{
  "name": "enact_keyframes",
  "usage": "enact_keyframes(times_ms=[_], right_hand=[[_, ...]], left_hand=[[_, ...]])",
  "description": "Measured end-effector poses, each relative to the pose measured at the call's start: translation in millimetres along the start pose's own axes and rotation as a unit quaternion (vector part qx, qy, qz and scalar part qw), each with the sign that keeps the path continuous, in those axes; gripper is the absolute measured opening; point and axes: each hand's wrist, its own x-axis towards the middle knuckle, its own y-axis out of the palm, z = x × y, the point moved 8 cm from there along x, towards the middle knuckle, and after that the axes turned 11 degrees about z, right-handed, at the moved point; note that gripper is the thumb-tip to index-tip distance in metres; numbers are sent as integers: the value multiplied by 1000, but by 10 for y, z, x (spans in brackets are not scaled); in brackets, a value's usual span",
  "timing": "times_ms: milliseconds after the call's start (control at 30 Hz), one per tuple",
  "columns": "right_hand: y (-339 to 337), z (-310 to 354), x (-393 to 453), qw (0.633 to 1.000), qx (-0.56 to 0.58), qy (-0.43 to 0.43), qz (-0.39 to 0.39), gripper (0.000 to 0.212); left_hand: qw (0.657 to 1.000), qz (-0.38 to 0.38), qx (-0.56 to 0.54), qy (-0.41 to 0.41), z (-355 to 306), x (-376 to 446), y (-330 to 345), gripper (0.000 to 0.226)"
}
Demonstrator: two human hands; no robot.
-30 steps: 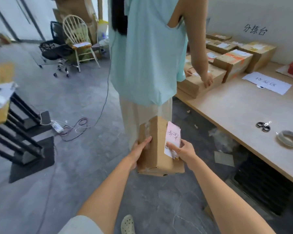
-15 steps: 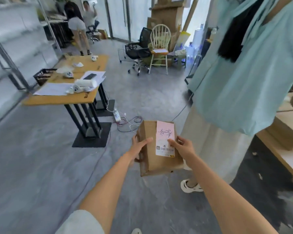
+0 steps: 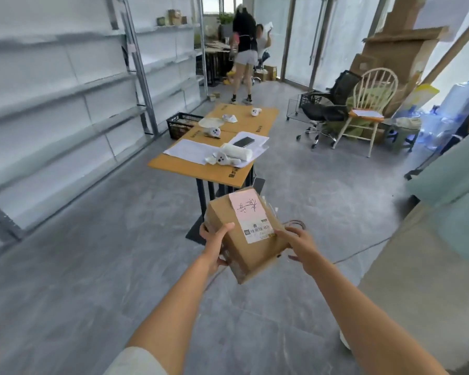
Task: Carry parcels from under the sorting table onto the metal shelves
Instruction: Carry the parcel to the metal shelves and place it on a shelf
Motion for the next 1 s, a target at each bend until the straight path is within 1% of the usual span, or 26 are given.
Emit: enact_keyframes(times_ms=[67,133,167,233,267,333,400,433,500,533,567,600,633,700,800,833,867,900,933,967,1000], right_hand=[[307,79,281,999,0,24,33,61],[643,175,496,996,5,51,77,65],[817,216,581,992,13,65,105,69],[1151,296,766,984,42,84,151,84],[1302,346,859,980,54,90,171,92],[1581,461,1062,969,78,99,214,100],[1779,616,1291,963,85,98,238,99],[1845,716,1432,962,84,91,243,95],[1962,910,1742,959,85,87,256,88],[2025,1017,1885,956,79,88,267,85],[2092,1134,2022,953,71,88,280,80],[2152,1254,2160,951,59,84,291,75],[2213,1382,2282,949,49,80,300,71],[2341,1643,2539,945,21,71,317,66],[2565,2095,2862,935,-46,44,349,53],[2647,2240,2971,932,-66,36,354,48],[2737,2397,3059,928,-87,27,360,44],[2838,2555,3143,924,-111,18,365,46],[2951,2694,3234,918,-137,11,372,55],[3074,2812,3316,910,-164,6,381,63],[3233,2921,3409,899,-190,0,395,64]], left_hand=[[999,-42,-27,6,-100,86,-278,90],[994,-78,-66,23,-245,124,-484,86],[991,-96,-82,35,-319,144,-570,74],[985,-111,-121,50,-460,176,-689,27],[981,-112,-148,57,-516,205,-736,14],[977,-119,-164,67,-645,294,-860,16],[971,-155,-161,84,-760,455,-1091,20],[964,-176,-172,98,-834,537,-1229,33],[950,-217,-191,119,-1004,665,-1522,79],[945,-235,-192,121,-1096,717,-1645,95],[942,-249,-189,120,-1188,773,-1753,103],[942,-259,-179,116,-1270,845,-1869,105],[943,-264,-166,113,-1362,912,-1976,102],[950,-259,-137,103,-1545,1059,-2170,86],[959,-242,-118,86,-1770,1241,-2424,92],[960,-239,-114,85,-1854,1277,-2516,86],[959,-242,-121,88,-1951,1287,-2597,74],[956,-247,-131,93,-2031,1301,-2699,58],[952,-256,-139,94,-2102,1304,-2809,47],[951,-258,-140,95,-2159,1332,-2940,40],[950,-261,-141,98,-2241,1339,-3053,38]])
